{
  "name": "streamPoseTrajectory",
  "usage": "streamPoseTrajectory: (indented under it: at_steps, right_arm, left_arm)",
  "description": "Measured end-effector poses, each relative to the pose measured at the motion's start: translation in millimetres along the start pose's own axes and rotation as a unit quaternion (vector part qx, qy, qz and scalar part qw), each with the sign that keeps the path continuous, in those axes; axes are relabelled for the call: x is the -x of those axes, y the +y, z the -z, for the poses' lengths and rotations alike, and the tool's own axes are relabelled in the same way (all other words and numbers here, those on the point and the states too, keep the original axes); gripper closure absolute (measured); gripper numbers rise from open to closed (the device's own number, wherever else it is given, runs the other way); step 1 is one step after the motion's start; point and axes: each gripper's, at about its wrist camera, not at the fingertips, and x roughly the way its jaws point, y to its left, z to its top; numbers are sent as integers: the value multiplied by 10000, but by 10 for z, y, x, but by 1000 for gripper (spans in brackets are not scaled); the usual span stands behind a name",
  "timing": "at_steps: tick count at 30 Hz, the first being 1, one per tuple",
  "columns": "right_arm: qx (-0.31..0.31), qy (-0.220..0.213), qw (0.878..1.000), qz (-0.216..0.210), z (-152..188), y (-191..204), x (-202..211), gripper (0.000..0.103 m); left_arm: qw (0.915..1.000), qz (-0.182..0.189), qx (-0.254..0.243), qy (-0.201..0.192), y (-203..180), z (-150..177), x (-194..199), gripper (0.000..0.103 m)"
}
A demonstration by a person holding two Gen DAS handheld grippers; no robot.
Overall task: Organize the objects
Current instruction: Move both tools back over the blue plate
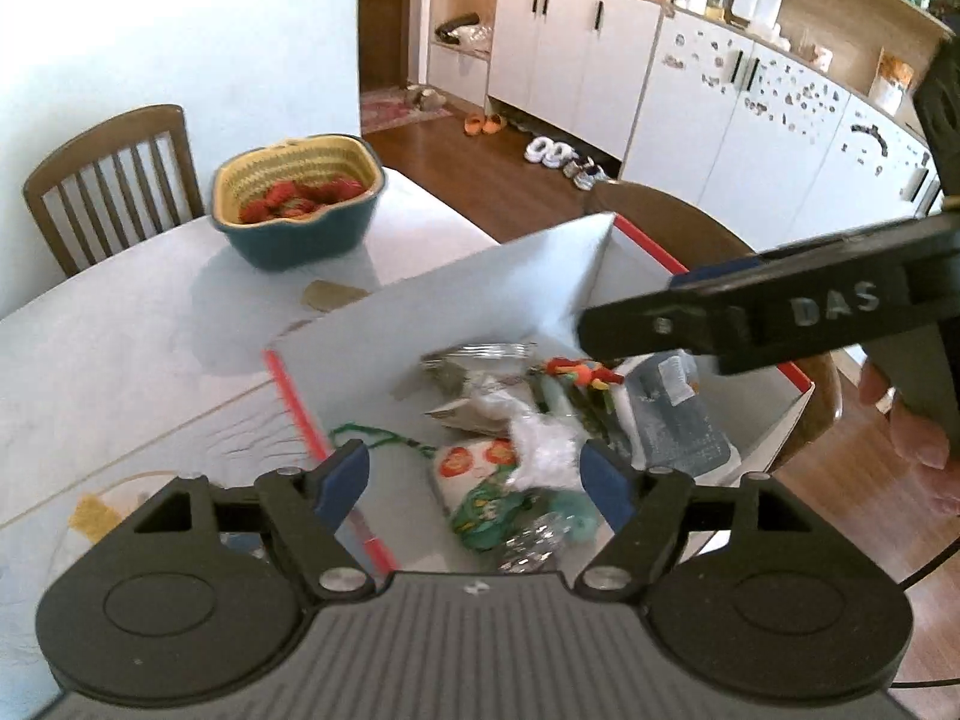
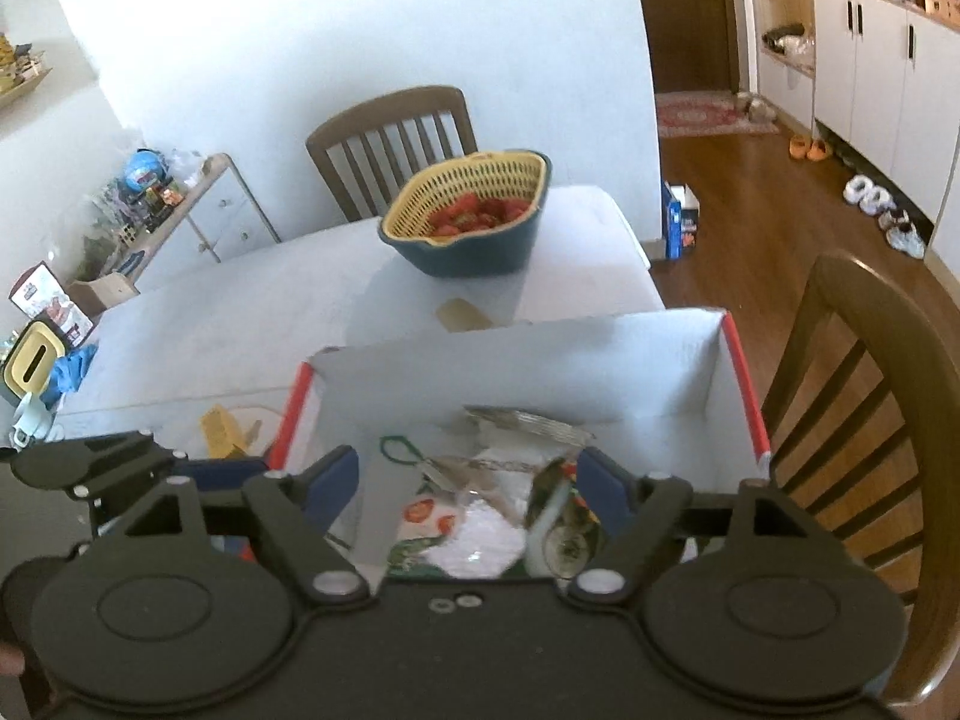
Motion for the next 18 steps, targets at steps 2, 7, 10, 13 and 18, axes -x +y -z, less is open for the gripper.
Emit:
streamPoseTrajectory:
  at_steps: [2,7,10,13,18]
  right_arm:
    - [-38,-74,10000,4,18,89,51,16]
    - [-29,-200,9998,30,78,324,125,9]
    - [-12,-247,9997,29,118,494,138,7]
    - [52,-307,9995,51,150,683,125,5]
    - [148,-339,9993,43,166,998,44,3]
  left_arm:
    - [10000,9,76,-56,118,31,104,26]
    - [9996,-96,201,-176,432,124,336,20]
    - [9993,-205,179,-239,621,184,461,20]
    - [9990,-248,215,-302,806,267,572,19]
    - [9983,-404,173,-383,1072,378,704,5]
